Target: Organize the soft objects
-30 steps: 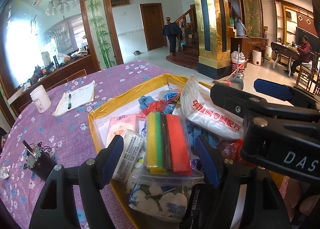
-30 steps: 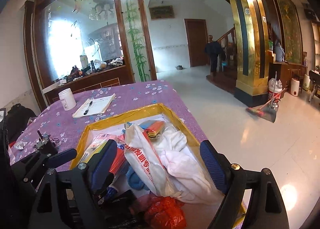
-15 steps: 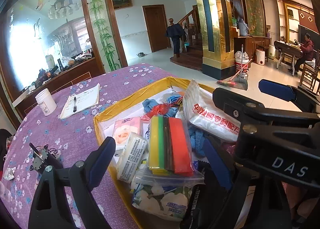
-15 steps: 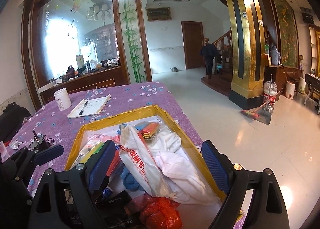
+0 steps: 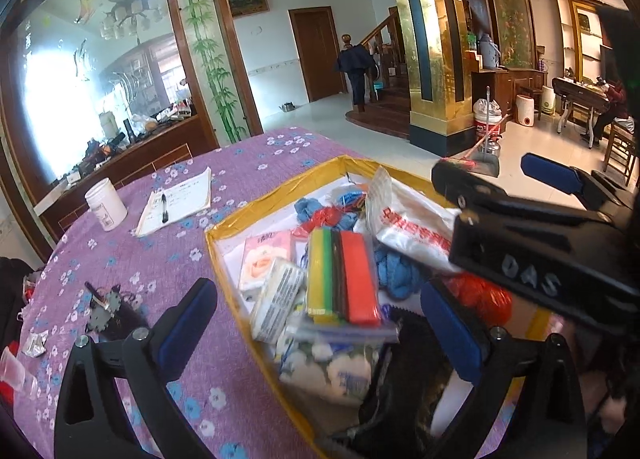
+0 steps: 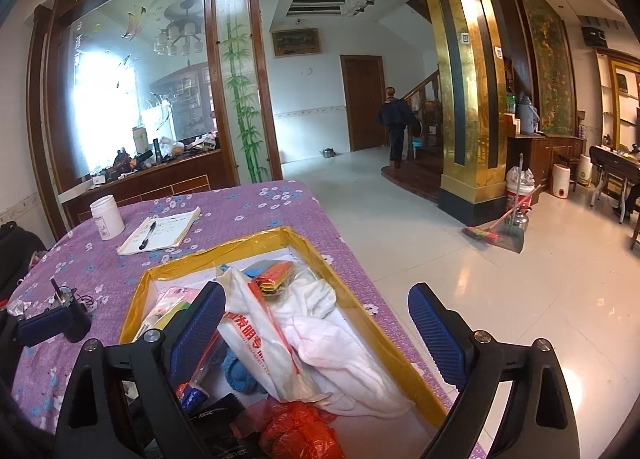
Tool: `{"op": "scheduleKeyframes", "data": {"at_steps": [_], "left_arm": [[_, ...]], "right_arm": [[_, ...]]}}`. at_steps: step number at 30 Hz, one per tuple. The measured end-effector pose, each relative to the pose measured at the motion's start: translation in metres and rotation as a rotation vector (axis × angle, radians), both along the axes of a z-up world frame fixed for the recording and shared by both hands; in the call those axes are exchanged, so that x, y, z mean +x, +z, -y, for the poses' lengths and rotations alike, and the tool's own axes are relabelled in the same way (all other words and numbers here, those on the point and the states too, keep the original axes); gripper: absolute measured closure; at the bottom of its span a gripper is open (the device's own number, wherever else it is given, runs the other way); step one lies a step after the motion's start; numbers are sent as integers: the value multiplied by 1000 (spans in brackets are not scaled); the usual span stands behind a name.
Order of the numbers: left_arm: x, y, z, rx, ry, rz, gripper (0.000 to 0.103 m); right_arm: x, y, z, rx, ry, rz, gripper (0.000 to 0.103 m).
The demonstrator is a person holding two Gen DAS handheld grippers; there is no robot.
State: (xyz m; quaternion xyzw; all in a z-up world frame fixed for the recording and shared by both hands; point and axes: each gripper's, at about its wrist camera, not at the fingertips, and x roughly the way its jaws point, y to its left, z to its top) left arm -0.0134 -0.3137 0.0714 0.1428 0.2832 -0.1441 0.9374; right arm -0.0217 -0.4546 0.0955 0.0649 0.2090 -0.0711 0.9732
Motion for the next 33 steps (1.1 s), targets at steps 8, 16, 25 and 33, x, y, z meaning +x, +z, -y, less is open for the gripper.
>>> {"op": "scheduleKeyframes", "data": {"at_steps": [8, 16, 25, 33], "left_arm": [[-40, 5, -32, -12, 14, 21, 1], [-69, -1, -77, -66, 60, 18, 1], [-112, -1, -130, -134, 136, 49, 0], [-139, 1, -145, -69, 175, 103, 0]], "right_arm": [[-16, 1, -4, -51, -72, -10, 8], [-65, -1, -20, -12, -89, -40, 8], [-157, 1, -62, 45, -48, 35, 2], [-179, 4, -90, 43, -10, 90, 1]]}}
